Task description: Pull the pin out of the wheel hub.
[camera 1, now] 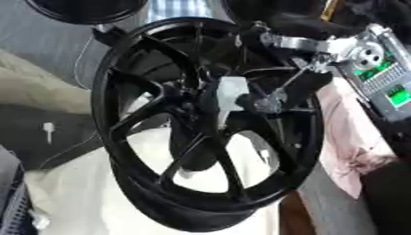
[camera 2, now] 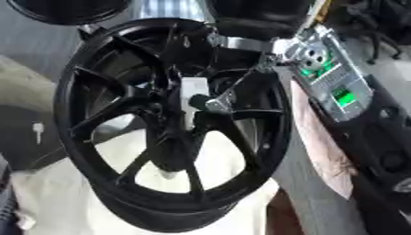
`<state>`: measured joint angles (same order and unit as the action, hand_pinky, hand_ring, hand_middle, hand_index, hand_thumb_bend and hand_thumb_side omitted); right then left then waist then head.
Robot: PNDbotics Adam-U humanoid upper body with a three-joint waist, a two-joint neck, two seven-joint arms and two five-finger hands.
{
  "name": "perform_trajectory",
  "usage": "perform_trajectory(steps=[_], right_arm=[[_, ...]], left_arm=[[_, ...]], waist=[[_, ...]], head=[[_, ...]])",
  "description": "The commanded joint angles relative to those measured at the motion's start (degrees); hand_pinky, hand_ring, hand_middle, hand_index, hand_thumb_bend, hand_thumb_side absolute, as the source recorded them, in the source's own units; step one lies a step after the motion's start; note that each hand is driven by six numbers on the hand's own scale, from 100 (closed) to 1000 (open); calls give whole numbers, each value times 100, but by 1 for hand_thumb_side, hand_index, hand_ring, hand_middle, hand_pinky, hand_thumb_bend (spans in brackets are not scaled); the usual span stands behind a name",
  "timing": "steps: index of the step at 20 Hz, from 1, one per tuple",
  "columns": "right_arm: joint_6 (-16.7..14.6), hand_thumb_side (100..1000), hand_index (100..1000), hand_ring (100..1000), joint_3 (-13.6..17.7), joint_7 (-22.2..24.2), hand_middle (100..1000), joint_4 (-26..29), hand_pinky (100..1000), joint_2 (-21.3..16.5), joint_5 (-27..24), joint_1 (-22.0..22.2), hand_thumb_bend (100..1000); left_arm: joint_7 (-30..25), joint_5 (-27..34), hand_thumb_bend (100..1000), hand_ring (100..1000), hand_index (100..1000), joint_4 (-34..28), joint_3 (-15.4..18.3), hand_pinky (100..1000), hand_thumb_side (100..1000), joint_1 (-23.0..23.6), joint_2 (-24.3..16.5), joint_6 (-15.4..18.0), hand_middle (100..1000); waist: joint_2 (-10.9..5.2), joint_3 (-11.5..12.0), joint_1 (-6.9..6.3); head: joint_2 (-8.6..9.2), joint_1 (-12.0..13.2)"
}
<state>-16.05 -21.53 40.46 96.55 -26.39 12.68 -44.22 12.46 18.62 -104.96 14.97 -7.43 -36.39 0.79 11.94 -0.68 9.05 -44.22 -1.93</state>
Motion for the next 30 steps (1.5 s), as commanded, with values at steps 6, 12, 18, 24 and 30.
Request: perform_trajectory(steps=[6,12,18,24,30], right_arm=[[-81,149,895,854,106,-118,762,-56,857,-24,219,17,331],[-92,163,886,785,147,-316,661,-116,837,-11,383,50,342],[-144,156,883,772,185,-433,597,-191,831,-6,486,81,330],[-217,176,881,786,200,-452,610,-261,837,11,565,104,327],[-261,183,879,796,194,-411,623,-303,841,33,597,126,326]], left_arm=[[-17,2,100,442,610,-75,16,300,768,-31,-210,0,465],[-15,-4,100,442,610,-78,24,300,770,-21,-207,2,464],[-18,-11,100,441,610,-81,24,300,769,-25,-217,9,464],[-21,-18,100,441,609,-83,27,301,769,-27,-225,16,465],[-20,-14,100,440,609,-86,26,301,771,-30,-229,17,465]], waist=[[-102,-11,-28],[-83,-12,-33],[-56,-24,-39],[-36,-7,-39],[-25,0,-31]], head=[[11,-43],[11,-55],[11,-55],[11,-63],[11,-68]])
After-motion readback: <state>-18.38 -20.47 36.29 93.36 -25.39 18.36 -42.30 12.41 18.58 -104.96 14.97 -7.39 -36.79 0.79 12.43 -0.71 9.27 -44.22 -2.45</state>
